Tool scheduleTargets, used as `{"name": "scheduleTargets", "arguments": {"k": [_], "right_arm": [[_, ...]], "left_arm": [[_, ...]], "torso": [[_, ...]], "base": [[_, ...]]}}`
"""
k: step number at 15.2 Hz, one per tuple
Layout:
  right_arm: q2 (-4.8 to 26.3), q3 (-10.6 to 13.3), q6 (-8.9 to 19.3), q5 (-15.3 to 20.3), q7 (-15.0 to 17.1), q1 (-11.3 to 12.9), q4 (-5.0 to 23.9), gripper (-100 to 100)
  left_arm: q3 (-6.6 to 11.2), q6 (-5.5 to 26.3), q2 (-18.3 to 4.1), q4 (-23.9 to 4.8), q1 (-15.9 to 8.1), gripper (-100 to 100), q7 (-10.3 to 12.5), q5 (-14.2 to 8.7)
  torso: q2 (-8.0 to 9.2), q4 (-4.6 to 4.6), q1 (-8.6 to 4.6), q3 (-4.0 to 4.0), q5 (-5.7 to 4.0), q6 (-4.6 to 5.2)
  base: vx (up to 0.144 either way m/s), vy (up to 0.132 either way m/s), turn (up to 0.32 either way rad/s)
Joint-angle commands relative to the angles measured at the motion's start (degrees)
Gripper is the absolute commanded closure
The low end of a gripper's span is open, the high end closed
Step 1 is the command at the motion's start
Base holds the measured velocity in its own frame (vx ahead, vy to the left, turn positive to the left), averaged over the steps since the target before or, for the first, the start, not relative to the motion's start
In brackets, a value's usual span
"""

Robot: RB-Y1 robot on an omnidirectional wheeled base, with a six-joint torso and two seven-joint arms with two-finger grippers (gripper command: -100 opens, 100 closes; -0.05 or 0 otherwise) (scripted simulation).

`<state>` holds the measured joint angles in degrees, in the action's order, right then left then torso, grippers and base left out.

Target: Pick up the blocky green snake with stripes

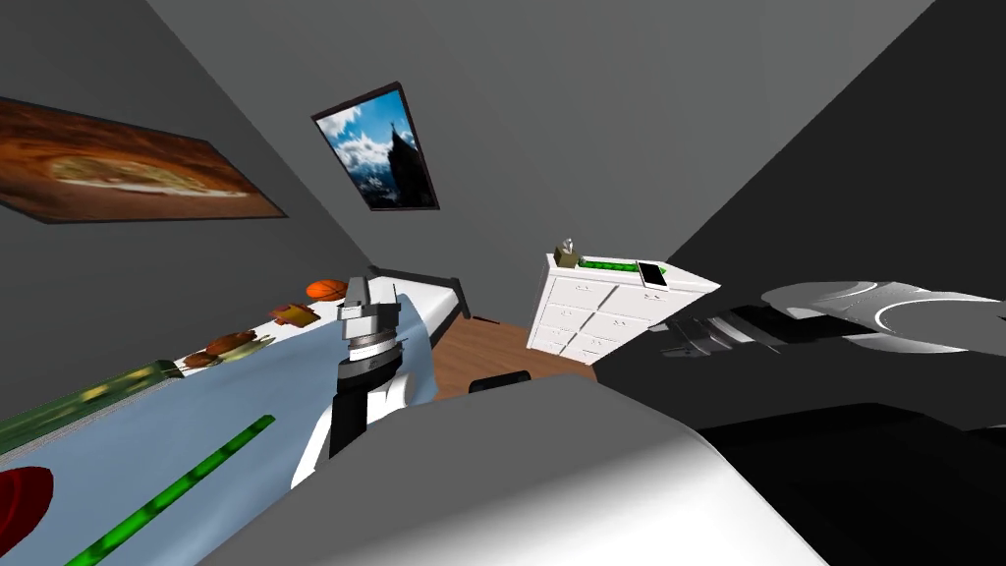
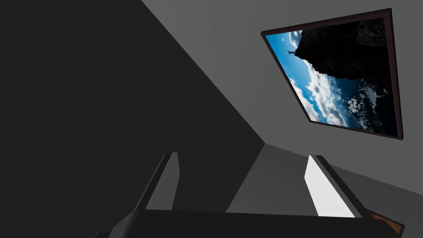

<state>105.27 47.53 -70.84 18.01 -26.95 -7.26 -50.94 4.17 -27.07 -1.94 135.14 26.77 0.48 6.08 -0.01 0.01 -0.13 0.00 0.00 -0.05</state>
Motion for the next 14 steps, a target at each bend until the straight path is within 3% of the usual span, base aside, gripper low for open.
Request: {"name": "scheduleTargets", "arguments": {"k": [1, 2, 4, 7, 10, 11, 14], "right_arm": [[0.8, 0.5, -1.0, 0.7, -0.2, 0.7, 2.0, -100], [3.3, 2.0, -2.1, 1.2, -1.0, 1.4, 3.8, -100], [3.3, 2.0, -2.1, 1.2, -1.0, 1.4, 4.8, -100], [7.4, 4.8, -4.3, 2.0, -2.4, 2.8, 9.7, -100], [7.6, 4.8, -4.3, 2.0, -2.4, 2.8, 9.9, -100], [9.3, 6.0, -5.2, 2.3, -3.1, 3.4, 12.1, -100], [10.7, 7.1, -6.1, 2.7, -3.8, 4.0, 14.1, -100]], "left_arm": [[0.00, 0.0, 0.0, 0.0, 0.0, 0, 0.0, 0.0], [0.00, 0.0, 0.0, 0.0, 0.0, 0, 0.0, 0.0], [0.00, 0.0, 0.0, 0.0, 0.0, 0, 0.0, 0.0], [0.00, 0.0, 0.0, 0.0, 0.0, 0, 0.0, 0.0], [0.01, 0.0, 0.0, 0.0, 0.0, 0, 0.0, 0.0], [0.01, 0.0, 0.0, 0.0, 0.0, 0, 0.0, 0.0], [0.00, 0.0, 0.0, 0.0, 0.0, 0, 0.0, 0.0]], "torso": [[0.00, 0.00, 0.00, 0.00, 0.00, 0.00], [0.00, 0.00, -0.01, 0.00, -0.02, 0.04], [-0.06, -0.01, -0.02, -0.03, 0.00, 0.00], [-0.10, -0.02, -0.05, -0.05, -0.02, 0.00], [-0.16, -0.04, -0.12, -0.09, -0.04, 0.04], [-0.11, -0.02, -0.08, -0.06, -0.05, 0.08], [-0.22, -0.06, -0.14, -0.13, -0.02, -0.04]], "base": [[0.011, -0.016, 0.124], [0.019, -0.015, 0.286], [0.022, -0.024, 0.168], [0.037, -0.028, 0.257], [0.037, -0.039, 0.123], [0.036, -0.024, 0.202], [0.062, -0.058, 0.294]]}}
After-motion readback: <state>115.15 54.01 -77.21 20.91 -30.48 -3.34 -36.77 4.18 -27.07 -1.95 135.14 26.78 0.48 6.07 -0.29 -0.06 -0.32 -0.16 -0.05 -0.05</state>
